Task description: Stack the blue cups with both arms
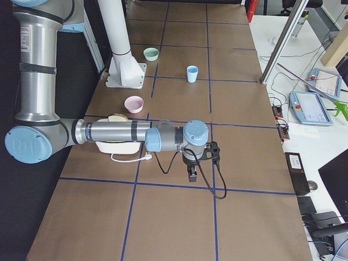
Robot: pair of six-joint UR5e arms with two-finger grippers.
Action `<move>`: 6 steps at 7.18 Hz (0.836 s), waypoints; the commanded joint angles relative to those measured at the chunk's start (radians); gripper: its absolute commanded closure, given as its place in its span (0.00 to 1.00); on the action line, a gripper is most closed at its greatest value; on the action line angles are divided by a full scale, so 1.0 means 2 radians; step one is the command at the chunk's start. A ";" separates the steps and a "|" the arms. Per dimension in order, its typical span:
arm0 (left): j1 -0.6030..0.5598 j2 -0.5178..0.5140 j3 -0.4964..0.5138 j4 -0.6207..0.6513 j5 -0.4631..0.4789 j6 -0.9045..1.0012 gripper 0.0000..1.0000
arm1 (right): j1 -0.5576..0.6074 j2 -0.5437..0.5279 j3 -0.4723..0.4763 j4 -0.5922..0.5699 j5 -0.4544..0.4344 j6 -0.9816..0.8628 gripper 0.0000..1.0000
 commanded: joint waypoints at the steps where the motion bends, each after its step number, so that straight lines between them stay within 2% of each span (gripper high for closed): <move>1: 0.005 0.006 0.006 0.002 0.002 0.046 0.00 | 0.001 -0.002 0.002 0.000 -0.001 0.000 0.00; 6: 0.001 0.029 0.006 -0.022 -0.003 0.043 0.00 | 0.000 0.000 0.000 -0.001 0.006 0.002 0.00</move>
